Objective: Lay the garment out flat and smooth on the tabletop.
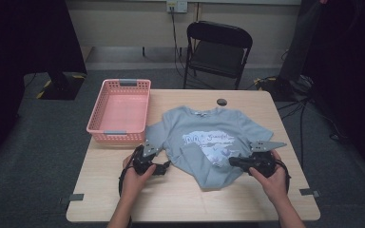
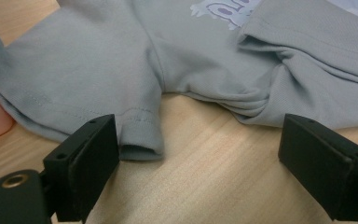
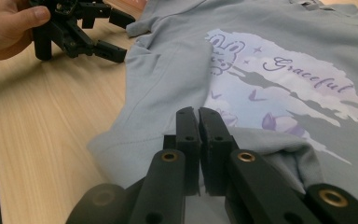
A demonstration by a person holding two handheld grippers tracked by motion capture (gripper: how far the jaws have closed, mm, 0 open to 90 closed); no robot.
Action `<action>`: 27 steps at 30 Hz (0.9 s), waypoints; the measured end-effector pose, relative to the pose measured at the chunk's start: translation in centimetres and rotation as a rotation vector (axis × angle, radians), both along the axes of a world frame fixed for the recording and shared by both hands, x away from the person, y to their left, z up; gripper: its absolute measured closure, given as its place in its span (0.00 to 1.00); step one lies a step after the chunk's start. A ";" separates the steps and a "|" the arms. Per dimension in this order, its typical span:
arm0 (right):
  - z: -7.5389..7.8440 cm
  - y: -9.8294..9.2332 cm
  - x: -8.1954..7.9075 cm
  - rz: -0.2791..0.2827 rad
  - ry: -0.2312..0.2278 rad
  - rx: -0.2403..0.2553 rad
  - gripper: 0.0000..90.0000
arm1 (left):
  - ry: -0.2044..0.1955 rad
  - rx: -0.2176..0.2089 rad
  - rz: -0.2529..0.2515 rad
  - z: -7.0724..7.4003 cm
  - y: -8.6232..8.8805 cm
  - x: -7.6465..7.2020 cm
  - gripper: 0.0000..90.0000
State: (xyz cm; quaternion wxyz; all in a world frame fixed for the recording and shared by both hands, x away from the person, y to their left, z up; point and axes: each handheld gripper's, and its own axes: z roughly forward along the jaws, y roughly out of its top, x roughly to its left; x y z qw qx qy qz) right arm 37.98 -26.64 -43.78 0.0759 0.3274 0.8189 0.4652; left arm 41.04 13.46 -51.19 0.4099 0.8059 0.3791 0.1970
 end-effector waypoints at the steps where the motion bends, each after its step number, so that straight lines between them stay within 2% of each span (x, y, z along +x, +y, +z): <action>1: 0.0 -0.3 -0.2 -0.002 -0.001 0.002 0.97 | 0.002 -0.004 0.000 0.0 0.0 0.0 0.13; 4: 0.0 -1.0 -0.6 -0.007 -0.002 0.024 0.97 | 0.002 -0.005 0.003 0.0 -0.1 0.0 0.12; 27: -0.7 -3.4 -3.4 0.004 -0.014 0.062 0.97 | 0.006 -0.005 0.002 0.0 -0.2 0.2 0.09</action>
